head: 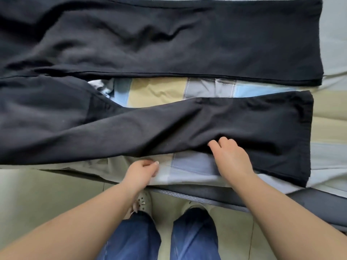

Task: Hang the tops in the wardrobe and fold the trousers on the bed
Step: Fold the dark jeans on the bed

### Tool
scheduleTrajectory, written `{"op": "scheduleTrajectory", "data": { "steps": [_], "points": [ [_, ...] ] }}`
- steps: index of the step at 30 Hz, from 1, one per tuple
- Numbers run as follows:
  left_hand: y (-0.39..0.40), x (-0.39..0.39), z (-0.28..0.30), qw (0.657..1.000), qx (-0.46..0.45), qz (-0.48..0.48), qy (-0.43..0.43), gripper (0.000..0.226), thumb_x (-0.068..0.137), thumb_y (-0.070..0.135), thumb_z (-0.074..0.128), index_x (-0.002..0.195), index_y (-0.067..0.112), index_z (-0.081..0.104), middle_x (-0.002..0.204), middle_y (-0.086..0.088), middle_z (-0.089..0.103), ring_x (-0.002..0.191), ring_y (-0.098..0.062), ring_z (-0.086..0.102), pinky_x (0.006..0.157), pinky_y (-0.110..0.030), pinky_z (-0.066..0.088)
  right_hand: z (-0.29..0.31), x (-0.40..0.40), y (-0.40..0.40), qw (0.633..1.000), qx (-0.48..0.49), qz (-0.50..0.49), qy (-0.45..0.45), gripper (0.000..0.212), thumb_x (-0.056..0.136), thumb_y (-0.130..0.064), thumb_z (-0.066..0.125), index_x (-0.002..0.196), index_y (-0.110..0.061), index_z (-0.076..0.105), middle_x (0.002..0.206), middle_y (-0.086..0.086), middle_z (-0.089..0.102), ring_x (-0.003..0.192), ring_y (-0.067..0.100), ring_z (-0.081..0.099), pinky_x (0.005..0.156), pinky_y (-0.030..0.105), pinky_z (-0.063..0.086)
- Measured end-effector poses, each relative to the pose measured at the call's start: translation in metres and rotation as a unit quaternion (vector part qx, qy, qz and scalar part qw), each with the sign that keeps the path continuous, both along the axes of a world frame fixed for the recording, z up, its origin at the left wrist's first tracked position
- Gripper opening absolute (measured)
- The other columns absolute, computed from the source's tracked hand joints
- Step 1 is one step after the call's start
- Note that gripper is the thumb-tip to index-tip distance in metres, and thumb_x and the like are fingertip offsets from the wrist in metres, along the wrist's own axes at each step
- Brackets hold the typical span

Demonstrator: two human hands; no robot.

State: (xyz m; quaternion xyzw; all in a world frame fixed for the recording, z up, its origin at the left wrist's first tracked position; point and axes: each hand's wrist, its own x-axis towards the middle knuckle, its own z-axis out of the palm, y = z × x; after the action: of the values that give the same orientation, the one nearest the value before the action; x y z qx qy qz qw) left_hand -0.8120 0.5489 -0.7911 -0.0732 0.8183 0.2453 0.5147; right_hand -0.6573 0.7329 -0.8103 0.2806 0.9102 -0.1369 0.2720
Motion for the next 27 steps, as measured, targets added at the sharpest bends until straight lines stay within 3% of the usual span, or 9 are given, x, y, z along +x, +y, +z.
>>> {"op": "scheduleTrajectory", "data": {
  "steps": [3,7,11,14,18,22,24,27],
  "points": [
    [-0.008,-0.017,-0.003,0.985,0.037,0.162,-0.036,0.008,0.092,0.025,0.062,0.092,0.017,0.064,0.100,0.002,0.070,0.093,-0.010,0.065,0.088,-0.033,0.047,0.000,-0.005,0.000,1.000,-0.005,-0.004,-0.018,0.042,0.079,0.003,0.050,0.116,-0.016,0.041,0.097,0.004,0.042,0.087,0.025,0.045,0.057,0.033,0.030],
    [-0.002,-0.026,-0.004,0.948,0.083,0.304,-0.038,0.026,0.085,0.023,0.071,0.107,0.013,0.061,0.105,0.007,0.066,0.097,-0.007,0.064,0.086,-0.031,0.051,0.008,0.012,0.005,0.993,-0.106,0.031,-0.031,0.050,0.083,-0.006,0.047,0.125,-0.029,0.034,0.098,0.000,0.039,0.092,0.024,0.043,0.065,0.034,0.040],
    [0.005,-0.019,0.006,0.916,0.120,0.378,-0.063,0.018,0.080,0.017,0.075,0.095,0.011,0.067,0.087,0.003,0.075,0.084,-0.012,0.069,0.087,-0.031,0.052,0.024,0.048,0.001,0.982,-0.152,0.085,-0.072,0.064,0.083,-0.008,0.037,0.133,-0.044,0.022,0.090,-0.007,0.029,0.086,0.018,0.037,0.063,0.030,0.034],
    [-0.003,-0.017,0.014,0.898,0.122,0.419,-0.060,0.021,0.075,0.019,0.081,0.091,0.013,0.068,0.082,0.005,0.076,0.081,-0.011,0.072,0.081,-0.028,0.053,0.033,0.059,-0.007,0.974,-0.163,0.103,-0.120,0.070,0.083,-0.008,0.035,0.139,-0.046,0.017,0.090,-0.008,0.026,0.085,0.015,0.033,0.064,0.028,0.030],
    [-0.022,-0.018,0.020,0.913,0.110,0.385,-0.071,0.034,0.072,0.022,0.083,0.099,0.010,0.067,0.094,0.000,0.075,0.086,-0.013,0.071,0.075,-0.026,0.052,0.031,0.043,-0.011,0.967,-0.183,0.080,-0.158,0.064,0.084,-0.007,0.036,0.136,-0.043,0.027,0.095,-0.007,0.036,0.099,0.020,0.049,0.071,0.030,0.037],
    [-0.042,-0.023,0.022,0.919,0.129,0.353,-0.117,0.045,0.074,0.015,0.080,0.114,0.004,0.062,0.111,-0.007,0.070,0.098,-0.017,0.066,0.079,-0.028,0.052,0.027,0.001,-0.015,0.963,-0.180,0.094,-0.179,0.037,0.084,-0.022,0.043,0.118,-0.037,0.050,0.108,-0.005,0.053,0.102,0.020,0.055,0.079,0.030,0.044],
    [-0.052,-0.025,0.023,0.936,0.096,0.325,-0.100,0.041,0.073,0.020,0.082,0.106,0.006,0.064,0.106,-0.006,0.071,0.086,-0.013,0.067,0.072,-0.026,0.054,0.027,-0.020,-0.019,0.968,-0.168,0.105,-0.157,0.031,0.086,-0.027,0.045,0.114,-0.035,0.054,0.111,-0.003,0.056,0.105,0.020,0.055,0.078,0.028,0.041],
    [-0.071,-0.017,0.023,0.958,-0.018,0.282,-0.056,0.049,0.067,0.038,0.085,0.100,0.008,0.063,0.082,-0.003,0.069,0.050,-0.008,0.061,0.052,-0.022,0.052,0.029,-0.052,-0.028,0.976,-0.171,0.084,-0.103,0.028,0.088,-0.029,0.044,0.113,-0.033,0.057,0.109,-0.002,0.057,0.104,0.021,0.055,0.079,0.029,0.041]
  ]
}}
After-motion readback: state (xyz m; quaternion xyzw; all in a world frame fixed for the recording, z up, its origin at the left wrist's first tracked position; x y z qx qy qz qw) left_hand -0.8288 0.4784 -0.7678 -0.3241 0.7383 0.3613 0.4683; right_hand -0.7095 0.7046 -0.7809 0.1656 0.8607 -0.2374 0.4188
